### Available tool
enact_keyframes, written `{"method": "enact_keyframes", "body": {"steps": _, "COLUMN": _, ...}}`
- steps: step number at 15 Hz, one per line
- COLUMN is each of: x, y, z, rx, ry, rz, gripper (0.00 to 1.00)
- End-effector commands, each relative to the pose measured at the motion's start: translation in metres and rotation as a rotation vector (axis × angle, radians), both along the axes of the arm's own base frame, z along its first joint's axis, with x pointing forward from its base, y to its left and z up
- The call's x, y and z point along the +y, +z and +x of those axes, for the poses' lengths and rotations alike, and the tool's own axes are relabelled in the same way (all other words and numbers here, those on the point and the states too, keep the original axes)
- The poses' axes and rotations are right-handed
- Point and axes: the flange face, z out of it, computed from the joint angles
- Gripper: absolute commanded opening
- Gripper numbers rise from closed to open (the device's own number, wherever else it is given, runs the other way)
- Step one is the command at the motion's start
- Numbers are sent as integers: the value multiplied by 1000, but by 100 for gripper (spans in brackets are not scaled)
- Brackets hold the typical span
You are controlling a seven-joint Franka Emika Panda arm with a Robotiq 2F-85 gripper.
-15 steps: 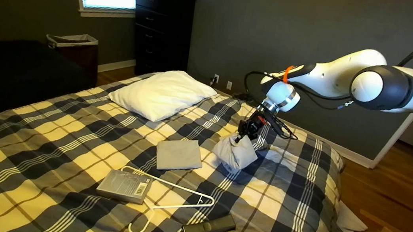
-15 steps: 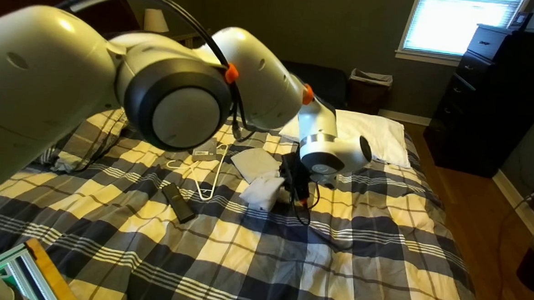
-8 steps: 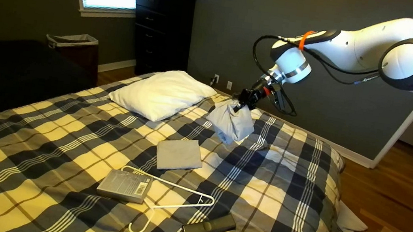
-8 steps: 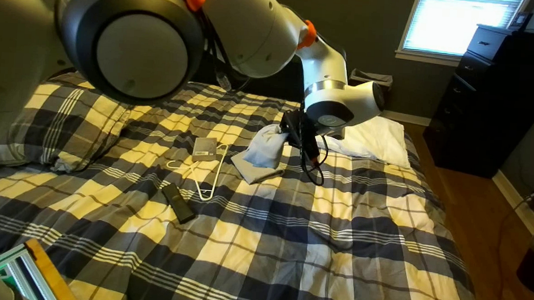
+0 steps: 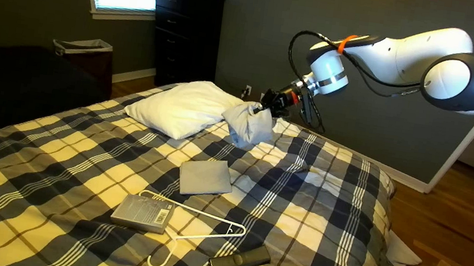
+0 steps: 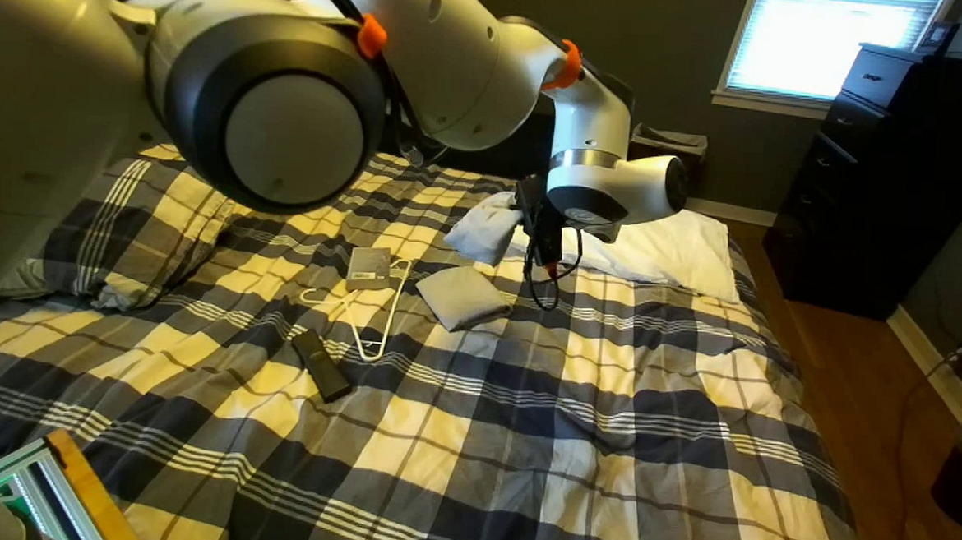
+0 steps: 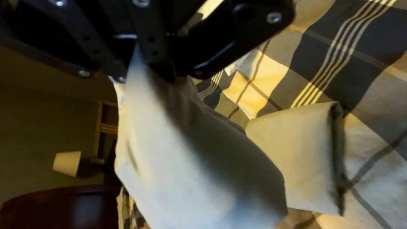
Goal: Put the right cloth on the left cloth
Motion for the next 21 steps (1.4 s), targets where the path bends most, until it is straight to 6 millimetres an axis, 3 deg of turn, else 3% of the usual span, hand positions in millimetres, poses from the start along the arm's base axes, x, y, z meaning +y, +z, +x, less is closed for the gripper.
{"method": "enact_keyframes", "body": {"steps": 1, "x": 30, "y": -13, "z": 47, "rx": 68, "ry": -101, "rz": 128, "gripper": 3}}
{"method": "enact_keyframes", "body": {"steps": 4, "x": 64, "y": -36, "z": 64, "rx": 178, "ry": -105, "rz": 167, "gripper": 3}}
{"method": "enact_keyframes", "body": {"steps": 8, "x": 91, "y": -87, "z": 70, "rx": 341, "ry": -127, "rz": 179, "gripper": 3}}
{"method": "enact_keyframes", "body": {"steps": 13, "x": 98, "y": -137, "z": 69, "rx": 504, "ry": -204, "rz": 184, "gripper": 3}}
{"method": "enact_keyframes", "body": {"steps": 21, "x": 106, "y": -167, "z": 55, "rx": 735, "ry": -238, "rz": 166, "gripper": 3}}
